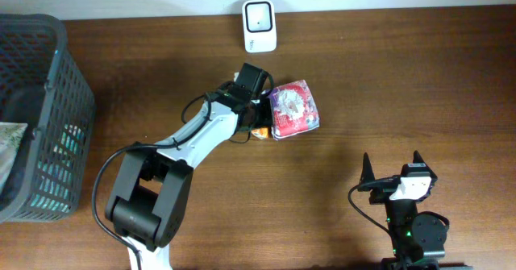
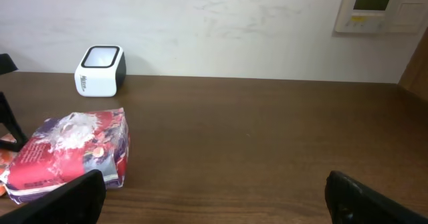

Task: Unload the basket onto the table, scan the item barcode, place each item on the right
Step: 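Place the orange box on the table left of the wipes, then grasp the light green tissue pack in the basket with left gripper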

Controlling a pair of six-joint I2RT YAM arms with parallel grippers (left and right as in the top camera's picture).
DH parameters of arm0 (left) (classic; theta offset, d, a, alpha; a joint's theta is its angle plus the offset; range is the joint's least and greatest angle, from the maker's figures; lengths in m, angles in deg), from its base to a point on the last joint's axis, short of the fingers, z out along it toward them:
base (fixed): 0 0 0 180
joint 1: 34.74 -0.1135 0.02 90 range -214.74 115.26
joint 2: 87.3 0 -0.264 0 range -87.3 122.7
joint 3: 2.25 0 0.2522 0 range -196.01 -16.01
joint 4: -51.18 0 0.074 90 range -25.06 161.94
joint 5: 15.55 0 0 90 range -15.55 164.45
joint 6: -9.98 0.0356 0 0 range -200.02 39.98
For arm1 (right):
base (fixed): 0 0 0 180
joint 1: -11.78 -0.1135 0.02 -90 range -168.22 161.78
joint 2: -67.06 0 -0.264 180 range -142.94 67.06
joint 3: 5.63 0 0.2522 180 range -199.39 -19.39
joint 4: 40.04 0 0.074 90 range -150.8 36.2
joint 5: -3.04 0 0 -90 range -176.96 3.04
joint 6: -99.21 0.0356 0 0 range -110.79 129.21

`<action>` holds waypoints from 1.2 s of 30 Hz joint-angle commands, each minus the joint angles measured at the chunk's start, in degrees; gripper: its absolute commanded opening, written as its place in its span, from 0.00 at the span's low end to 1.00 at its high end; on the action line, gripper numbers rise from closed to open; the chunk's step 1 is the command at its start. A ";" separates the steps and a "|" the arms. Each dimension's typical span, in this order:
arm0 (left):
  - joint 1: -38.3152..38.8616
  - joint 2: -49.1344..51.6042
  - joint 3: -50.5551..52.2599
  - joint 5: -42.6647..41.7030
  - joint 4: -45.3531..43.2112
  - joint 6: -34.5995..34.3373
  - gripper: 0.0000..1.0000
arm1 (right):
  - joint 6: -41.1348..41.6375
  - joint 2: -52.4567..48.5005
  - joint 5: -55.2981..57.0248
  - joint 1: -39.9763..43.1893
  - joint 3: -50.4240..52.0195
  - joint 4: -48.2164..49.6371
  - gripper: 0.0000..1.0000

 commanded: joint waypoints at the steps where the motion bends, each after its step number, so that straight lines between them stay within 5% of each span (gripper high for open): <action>1: -3.30 -2.54 -5.49 -0.39 4.20 4.35 0.71 | 0.44 0.33 0.07 -0.26 0.48 -0.22 0.99; 2: -5.70 -4.28 -8.31 -0.28 7.91 5.38 0.80 | 0.44 0.33 0.07 -0.26 0.48 -0.20 0.99; 8: -19.28 -15.82 -17.31 -0.33 16.63 13.51 0.80 | 0.44 0.33 0.07 -0.26 0.48 -0.20 0.99; 17: -54.42 -29.27 -18.69 -0.28 11.08 13.92 0.80 | 0.44 0.33 0.07 -0.26 0.48 -0.22 0.99; 20: -63.10 -28.33 -18.69 -0.33 11.74 20.46 0.80 | 0.44 0.33 0.07 -0.26 0.48 -0.22 0.99; 23: -66.88 -24.94 -18.38 1.44 15.69 42.82 0.80 | 0.44 0.33 0.07 -0.26 0.48 -0.20 0.99; 27: -71.14 -15.89 -17.92 10.16 20.76 42.84 0.93 | 0.44 0.33 0.07 -0.26 0.48 -0.22 0.99; 33: -80.74 -3.61 -17.92 -14.01 33.07 53.79 0.88 | 0.44 0.33 0.07 -0.26 0.48 -0.22 0.99; 36: -81.79 -0.04 -17.92 -14.95 36.48 55.08 0.79 | 0.44 0.33 0.07 -0.26 0.48 -0.22 0.99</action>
